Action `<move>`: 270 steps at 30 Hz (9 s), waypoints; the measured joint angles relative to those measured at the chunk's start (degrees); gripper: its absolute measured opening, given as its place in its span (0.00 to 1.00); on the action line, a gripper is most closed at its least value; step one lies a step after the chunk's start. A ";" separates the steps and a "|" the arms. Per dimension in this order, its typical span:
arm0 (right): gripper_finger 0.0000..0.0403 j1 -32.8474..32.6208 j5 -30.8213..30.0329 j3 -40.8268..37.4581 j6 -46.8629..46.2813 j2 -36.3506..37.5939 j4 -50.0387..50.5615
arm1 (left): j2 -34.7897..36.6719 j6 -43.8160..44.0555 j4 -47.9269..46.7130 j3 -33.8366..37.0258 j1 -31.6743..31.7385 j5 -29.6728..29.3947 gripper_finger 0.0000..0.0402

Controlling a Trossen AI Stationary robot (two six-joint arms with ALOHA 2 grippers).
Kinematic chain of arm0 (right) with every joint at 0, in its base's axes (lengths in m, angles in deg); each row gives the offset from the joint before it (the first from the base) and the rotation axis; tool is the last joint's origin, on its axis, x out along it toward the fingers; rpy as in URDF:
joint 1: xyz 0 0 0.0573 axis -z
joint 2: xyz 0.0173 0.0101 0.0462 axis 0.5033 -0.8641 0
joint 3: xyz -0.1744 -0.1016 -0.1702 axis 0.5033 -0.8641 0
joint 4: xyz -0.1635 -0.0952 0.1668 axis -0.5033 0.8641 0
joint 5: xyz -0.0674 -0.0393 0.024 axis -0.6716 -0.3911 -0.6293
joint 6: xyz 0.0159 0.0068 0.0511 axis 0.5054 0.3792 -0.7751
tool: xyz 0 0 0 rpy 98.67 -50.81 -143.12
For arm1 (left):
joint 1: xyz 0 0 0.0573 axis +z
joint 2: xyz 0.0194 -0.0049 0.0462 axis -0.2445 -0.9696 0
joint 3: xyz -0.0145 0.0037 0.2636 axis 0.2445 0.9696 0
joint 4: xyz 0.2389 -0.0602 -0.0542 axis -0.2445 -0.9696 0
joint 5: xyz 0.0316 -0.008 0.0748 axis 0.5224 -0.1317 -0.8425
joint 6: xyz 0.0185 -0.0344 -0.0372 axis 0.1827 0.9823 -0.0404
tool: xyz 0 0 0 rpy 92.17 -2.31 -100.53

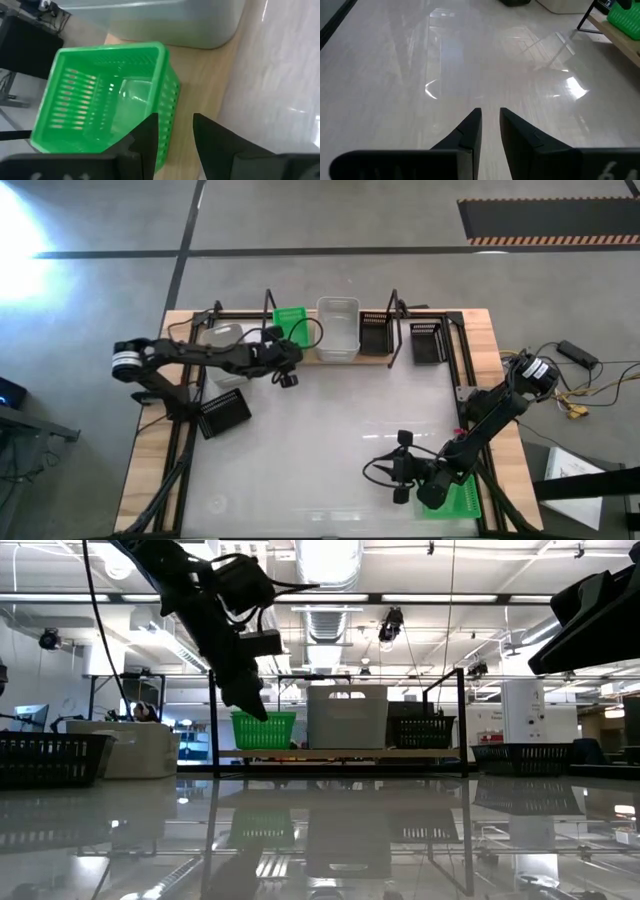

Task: Stack baskets on shelf by color
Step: Stack the top green bin on the green bin on the shelf, then stack the white bin on the stacked white bins on the shelf

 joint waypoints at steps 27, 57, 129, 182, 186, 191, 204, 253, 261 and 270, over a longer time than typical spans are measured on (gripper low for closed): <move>0.15 -0.01 0.00 0.02 1.49 1.75 0.10 | 6.50 49.82 -54.37 -8.80 -35.01 -5.97 0.27; 0.15 -0.01 -0.02 0.02 3.02 1.73 0.02 | 24.74 35.99 -34.92 17.77 3.54 12.24 0.50; 0.15 0.02 0.00 0.02 0.00 1.70 -1.04 | -22.08 -5.96 -26.94 -50.44 0.27 20.74 0.00; 0.15 -0.01 0.04 -0.09 0.17 1.70 -0.91 | -20.74 -5.50 -31.42 -51.50 2.35 21.13 0.00; 0.15 -0.01 0.04 -0.09 0.17 1.70 -0.90 | -20.76 -5.48 -34.40 -53.47 2.34 21.05 0.00; 0.15 -0.01 0.03 -0.09 0.17 1.70 -0.90 | -20.74 -5.50 -36.39 -54.13 1.48 18.98 0.00; 0.15 -0.01 0.02 -0.11 0.52 1.70 -0.89 | -23.91 -5.50 -36.64 -54.51 1.11 18.04 0.00; 0.15 -0.01 0.00 -0.46 0.39 1.70 -0.92 | -23.95 -7.26 -44.54 -57.07 0.99 14.28 0.00; 0.15 0.00 0.00 -0.46 0.39 1.70 -0.92 | -23.95 -9.86 -44.55 -57.09 0.45 12.82 0.00; 0.15 -0.01 0.00 -0.46 0.39 1.70 -0.92 | -23.95 -14.27 -44.59 -57.08 -1.20 7.62 0.00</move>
